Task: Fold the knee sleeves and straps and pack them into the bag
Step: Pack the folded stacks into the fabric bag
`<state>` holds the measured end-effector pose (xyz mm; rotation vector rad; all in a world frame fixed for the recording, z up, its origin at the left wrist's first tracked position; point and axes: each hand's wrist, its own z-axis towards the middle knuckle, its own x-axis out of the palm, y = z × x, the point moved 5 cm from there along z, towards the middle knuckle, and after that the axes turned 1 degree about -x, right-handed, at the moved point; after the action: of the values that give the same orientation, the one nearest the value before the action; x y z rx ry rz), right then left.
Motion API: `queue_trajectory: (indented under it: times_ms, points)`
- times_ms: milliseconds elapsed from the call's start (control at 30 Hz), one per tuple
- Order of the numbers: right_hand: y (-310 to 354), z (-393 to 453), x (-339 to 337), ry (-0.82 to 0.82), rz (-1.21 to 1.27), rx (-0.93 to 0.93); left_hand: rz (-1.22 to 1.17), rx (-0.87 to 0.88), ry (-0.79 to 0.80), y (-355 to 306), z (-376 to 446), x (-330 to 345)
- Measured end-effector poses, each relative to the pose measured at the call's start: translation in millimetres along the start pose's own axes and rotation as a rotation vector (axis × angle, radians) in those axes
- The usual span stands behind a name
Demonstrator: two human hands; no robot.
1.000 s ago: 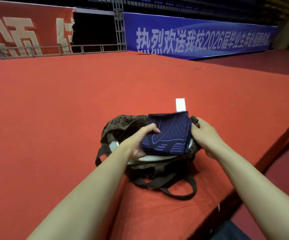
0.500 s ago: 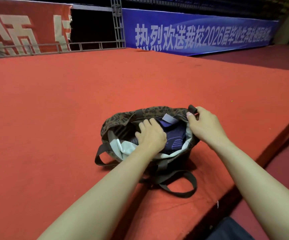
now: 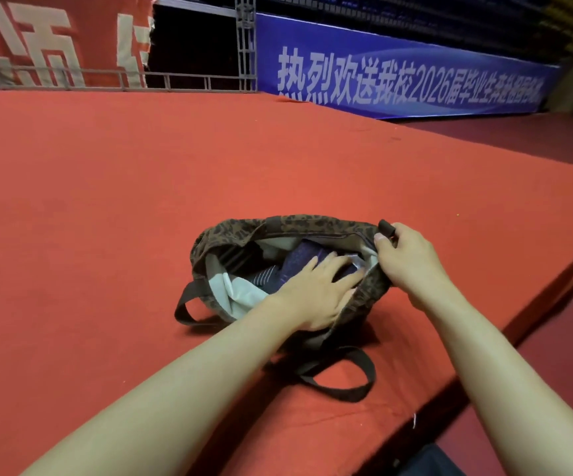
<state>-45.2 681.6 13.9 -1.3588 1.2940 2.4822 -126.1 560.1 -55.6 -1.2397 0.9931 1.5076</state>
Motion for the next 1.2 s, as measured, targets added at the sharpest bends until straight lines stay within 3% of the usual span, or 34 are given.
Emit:
queue_trajectory:
  times_ms: [67, 133, 267, 467, 567, 700, 1000, 1200]
  points:
    - [-6.6, 2.5, 5.7, 0.007, 0.021, 0.042, 0.068, -0.038, 0.200, -3.4, 7.9, 14.6]
    - [-14.0, 3.7, 8.8, -0.009, 0.051, 0.088, 0.044, -0.091, 0.304, -6.0, 18.7, 13.8]
    - [-18.2, 7.3, 6.6, -0.040, 0.084, 0.106, -0.006, -0.216, 0.359, 0.3, 32.7, 12.5]
    - [-21.9, 8.1, 4.1, -0.046, 0.073, 0.132, -0.084, -0.168, 0.412, -5.9, 30.5, 14.9]
    - [-15.5, 3.1, -2.4, -0.001, -0.048, 0.116, -0.281, -0.063, 0.297, 2.7, 14.4, -4.4]
    - [3.1, -4.2, -8.9, -0.046, -0.167, 0.040, -0.451, -0.159, 0.022, 24.7, -23.2, -42.8]
    - [67.5, -41.9, 7.7, -0.161, -0.316, -0.181, -0.447, -0.270, -0.020, 77.5, -144.7, -84.8]
    - [113.3, -71.3, 49.6, -0.005, -0.220, -0.214, -0.388, -0.387, -0.056, 117.9, -235.0, -108.5]
